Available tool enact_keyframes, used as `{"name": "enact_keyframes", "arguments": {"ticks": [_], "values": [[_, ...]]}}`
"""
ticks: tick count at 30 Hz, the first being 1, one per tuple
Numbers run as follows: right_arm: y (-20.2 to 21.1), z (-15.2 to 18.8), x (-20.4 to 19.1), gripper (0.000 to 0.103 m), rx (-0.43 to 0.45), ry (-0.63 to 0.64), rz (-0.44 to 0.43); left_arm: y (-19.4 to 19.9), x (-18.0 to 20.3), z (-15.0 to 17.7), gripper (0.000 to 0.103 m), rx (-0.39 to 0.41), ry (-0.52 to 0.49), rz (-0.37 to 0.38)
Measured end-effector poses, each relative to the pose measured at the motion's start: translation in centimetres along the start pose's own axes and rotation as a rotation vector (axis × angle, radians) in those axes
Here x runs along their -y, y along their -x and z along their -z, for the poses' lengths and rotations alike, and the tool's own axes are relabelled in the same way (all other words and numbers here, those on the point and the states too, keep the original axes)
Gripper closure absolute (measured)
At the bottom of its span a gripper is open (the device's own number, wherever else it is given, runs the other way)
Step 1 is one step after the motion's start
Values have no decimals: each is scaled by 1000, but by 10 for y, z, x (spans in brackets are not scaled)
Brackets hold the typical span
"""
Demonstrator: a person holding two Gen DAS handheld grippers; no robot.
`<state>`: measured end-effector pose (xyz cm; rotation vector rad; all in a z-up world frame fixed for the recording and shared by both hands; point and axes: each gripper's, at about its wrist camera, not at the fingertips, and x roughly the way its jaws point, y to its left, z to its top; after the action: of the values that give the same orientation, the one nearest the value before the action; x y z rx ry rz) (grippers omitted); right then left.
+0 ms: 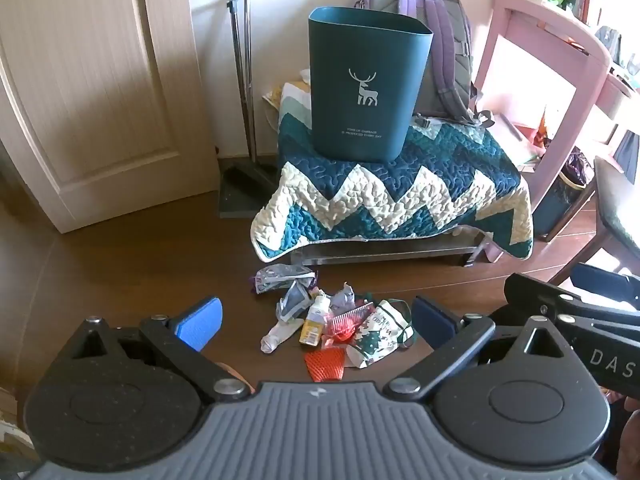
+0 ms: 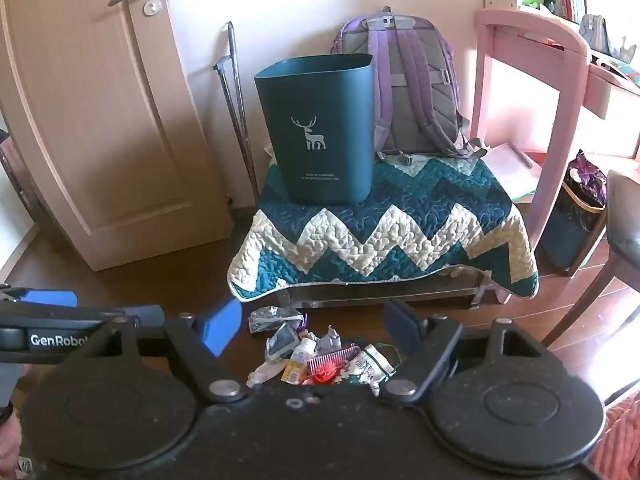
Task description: Collect trash
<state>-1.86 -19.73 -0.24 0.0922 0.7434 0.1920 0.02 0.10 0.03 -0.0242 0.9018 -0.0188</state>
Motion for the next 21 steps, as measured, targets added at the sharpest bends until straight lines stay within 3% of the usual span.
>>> {"name": "enact_keyframes", "arguments": {"ticks": [21], "values": [[3,-1,11,24,4,-17,9,5,2,-2,1,17,9,-9]]}}
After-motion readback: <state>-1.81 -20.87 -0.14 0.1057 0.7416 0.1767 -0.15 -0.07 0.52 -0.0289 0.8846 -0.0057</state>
